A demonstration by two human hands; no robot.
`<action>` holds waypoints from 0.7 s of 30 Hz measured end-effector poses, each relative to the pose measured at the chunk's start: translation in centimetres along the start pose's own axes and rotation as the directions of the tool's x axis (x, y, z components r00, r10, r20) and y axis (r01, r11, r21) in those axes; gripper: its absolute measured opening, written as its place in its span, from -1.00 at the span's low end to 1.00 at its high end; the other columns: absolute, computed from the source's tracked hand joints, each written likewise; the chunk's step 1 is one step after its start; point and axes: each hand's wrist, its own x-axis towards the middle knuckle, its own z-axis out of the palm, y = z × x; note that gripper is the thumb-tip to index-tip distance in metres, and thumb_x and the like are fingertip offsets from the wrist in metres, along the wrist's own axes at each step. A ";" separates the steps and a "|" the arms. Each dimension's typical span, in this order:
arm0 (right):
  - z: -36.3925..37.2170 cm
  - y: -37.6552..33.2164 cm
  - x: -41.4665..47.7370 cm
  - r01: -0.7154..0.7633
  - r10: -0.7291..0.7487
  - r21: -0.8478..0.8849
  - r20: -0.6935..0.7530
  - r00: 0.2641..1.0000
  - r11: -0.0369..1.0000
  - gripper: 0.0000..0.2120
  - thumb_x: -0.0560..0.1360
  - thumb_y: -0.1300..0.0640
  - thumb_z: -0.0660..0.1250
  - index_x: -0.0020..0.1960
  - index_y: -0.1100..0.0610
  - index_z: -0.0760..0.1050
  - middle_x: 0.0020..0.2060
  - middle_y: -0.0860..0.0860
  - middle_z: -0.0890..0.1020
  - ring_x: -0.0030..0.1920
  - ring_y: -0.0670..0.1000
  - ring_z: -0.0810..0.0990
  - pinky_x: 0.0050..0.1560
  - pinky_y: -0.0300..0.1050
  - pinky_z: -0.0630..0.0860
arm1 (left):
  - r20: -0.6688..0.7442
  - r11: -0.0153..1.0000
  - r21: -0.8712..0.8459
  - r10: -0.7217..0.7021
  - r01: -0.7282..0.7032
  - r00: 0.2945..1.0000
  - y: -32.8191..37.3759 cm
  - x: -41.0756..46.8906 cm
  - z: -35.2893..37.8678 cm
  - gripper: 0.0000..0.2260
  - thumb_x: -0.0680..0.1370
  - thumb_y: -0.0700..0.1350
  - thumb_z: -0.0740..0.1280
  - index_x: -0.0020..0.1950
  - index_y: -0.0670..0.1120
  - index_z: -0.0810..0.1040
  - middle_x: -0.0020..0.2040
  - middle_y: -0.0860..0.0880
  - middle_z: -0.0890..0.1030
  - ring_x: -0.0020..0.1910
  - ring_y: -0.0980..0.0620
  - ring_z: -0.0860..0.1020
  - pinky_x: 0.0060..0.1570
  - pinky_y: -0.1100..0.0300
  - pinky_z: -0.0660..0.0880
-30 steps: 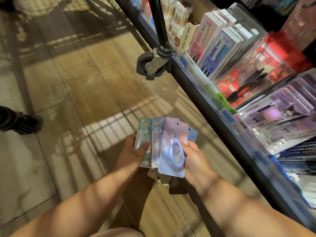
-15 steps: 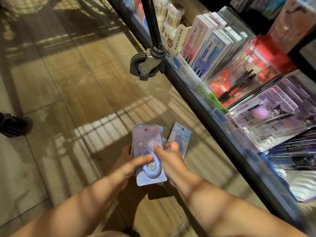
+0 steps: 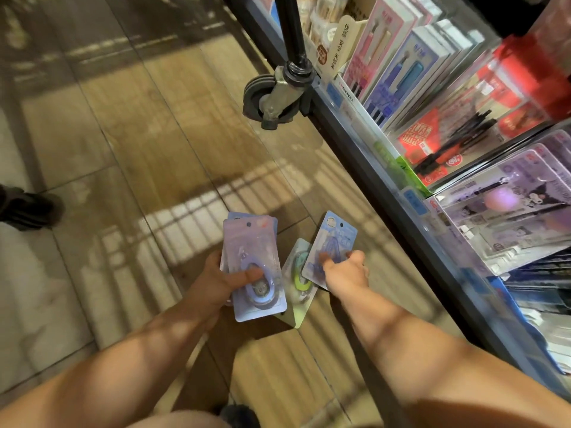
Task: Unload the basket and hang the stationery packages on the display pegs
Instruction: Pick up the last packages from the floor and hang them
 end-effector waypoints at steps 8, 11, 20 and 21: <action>0.4 -0.4 0.3 -0.040 0.041 -0.047 0.024 0.999 0.998 -0.12 0.20 -0.13 0.57 0.32 0.08 0.15 0.28 0.17 0.37 0.31 0.23 0.39 0.22 0.04 0.40 | -0.039 0.999 0.032 0.003 -0.002 0.999 0.3 0.8 -0.2 -0.15 0.05 0.06 0.65 0.29 -0.12 0.50 0.04 -0.10 0.70 -0.03 -0.11 0.69 -0.17 -0.03 0.62; 0.0 -0.2 0.4 -0.014 0.014 -0.075 -0.001 1.000 0.997 -0.09 0.13 -0.15 0.59 0.27 0.07 0.14 0.21 0.13 0.43 0.24 0.20 0.46 0.18 0.01 0.44 | -0.024 0.999 0.034 0.012 -0.011 1.000 0.4 0.8 -0.1 -0.19 0.07 0.06 0.64 0.27 -0.12 0.51 0.04 -0.10 0.70 -0.04 -0.11 0.69 -0.28 0.09 0.58; -0.9 0.4 -1.6 0.255 -0.283 0.300 0.055 0.958 0.919 -0.13 0.19 -0.11 0.53 0.37 -0.08 0.16 0.10 -0.05 0.56 0.09 0.04 0.58 0.16 0.00 0.52 | -0.039 1.000 0.013 0.011 -0.010 0.999 0.2 1.2 0.1 -0.24 0.04 0.06 0.62 0.20 -0.10 0.55 0.00 -0.13 0.71 -0.11 -0.10 0.70 -0.37 0.14 0.56; -1.1 0.2 -2.3 0.284 -0.329 0.335 0.085 0.940 0.898 -0.16 0.20 -0.10 0.55 0.34 -0.12 0.17 0.06 -0.11 0.56 0.07 -0.02 0.59 0.13 -0.05 0.53 | -0.048 1.000 0.005 0.015 -0.015 0.999 0.2 1.3 0.2 -0.20 0.04 0.07 0.63 0.23 -0.11 0.53 0.03 -0.14 0.70 -0.09 -0.11 0.70 -0.35 0.13 0.57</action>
